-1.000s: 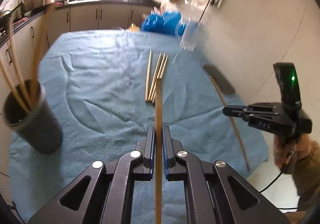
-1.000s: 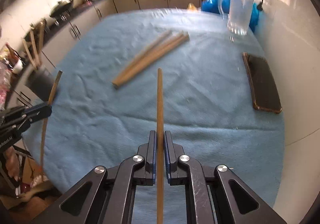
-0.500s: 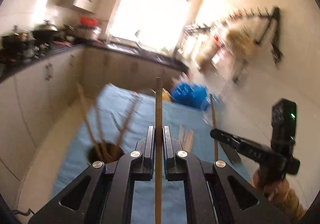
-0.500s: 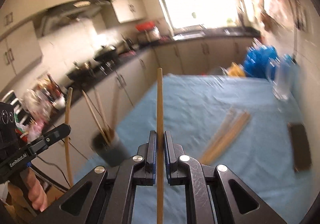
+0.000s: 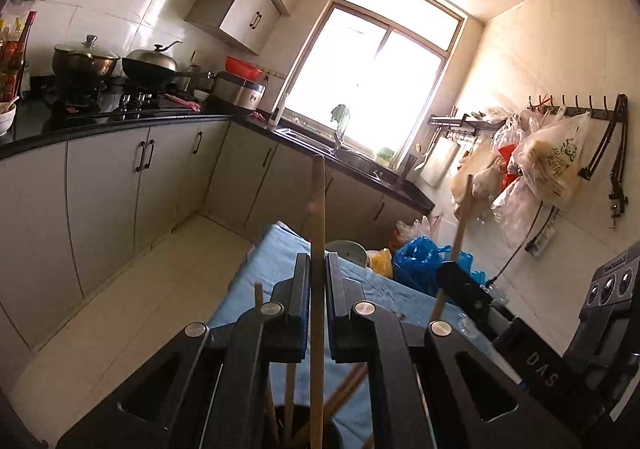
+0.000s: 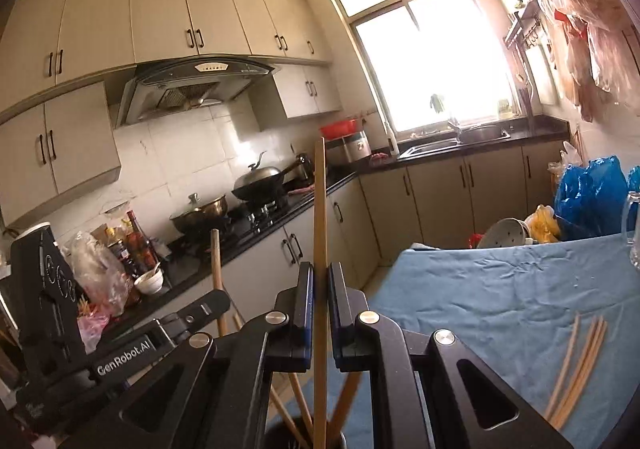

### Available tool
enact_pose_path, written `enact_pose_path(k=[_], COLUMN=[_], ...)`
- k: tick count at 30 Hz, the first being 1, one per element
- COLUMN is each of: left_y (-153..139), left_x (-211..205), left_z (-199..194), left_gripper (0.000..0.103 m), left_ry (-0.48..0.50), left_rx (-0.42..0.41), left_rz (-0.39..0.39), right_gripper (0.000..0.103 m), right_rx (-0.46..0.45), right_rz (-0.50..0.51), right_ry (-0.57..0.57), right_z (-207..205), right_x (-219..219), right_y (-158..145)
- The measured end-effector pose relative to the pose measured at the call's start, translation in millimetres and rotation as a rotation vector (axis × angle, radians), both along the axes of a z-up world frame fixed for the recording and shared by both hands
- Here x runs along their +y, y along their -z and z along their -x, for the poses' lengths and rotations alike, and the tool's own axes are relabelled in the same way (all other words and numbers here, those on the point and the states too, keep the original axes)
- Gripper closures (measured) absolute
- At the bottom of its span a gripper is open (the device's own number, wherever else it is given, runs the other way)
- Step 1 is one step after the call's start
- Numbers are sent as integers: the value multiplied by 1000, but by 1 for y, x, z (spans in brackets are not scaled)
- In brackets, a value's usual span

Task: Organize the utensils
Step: 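Lift both held chopsticks, carry them to the black holder and lower them in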

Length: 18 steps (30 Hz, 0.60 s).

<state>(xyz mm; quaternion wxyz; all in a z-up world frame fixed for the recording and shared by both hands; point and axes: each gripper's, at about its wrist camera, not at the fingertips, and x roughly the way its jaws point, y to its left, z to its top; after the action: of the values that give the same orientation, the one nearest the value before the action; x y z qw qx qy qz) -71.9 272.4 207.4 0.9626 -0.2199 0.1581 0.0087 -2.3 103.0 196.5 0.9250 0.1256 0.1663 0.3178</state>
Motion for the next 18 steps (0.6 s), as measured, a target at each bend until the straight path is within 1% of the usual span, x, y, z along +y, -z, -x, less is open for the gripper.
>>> enact_pose_path(k=[3, 8, 10, 13, 18], left_y=[7, 16, 18, 18, 11], left_x=[-1, 0, -2, -2, -4], left_z=[-3, -6, -6, -5, -1], left_gripper=[96, 96, 96, 96, 96], left_ry=[-6, -7, -6, -5, -25], left_rx=[-12, -31, -32, -40, -72], left_rz=[-23, -60, -64, -50, -54], right_gripper=[95, 95, 95, 95, 95], right_rx=[21, 43, 46, 42, 36], right_rz=[0, 36, 47, 58, 61], right_ry=[8, 7, 6, 6, 7], right_z=[-9, -15, -14, -12, -10], right_x=[10, 14, 15, 16, 17], right_y=[9, 23, 26, 27, 24])
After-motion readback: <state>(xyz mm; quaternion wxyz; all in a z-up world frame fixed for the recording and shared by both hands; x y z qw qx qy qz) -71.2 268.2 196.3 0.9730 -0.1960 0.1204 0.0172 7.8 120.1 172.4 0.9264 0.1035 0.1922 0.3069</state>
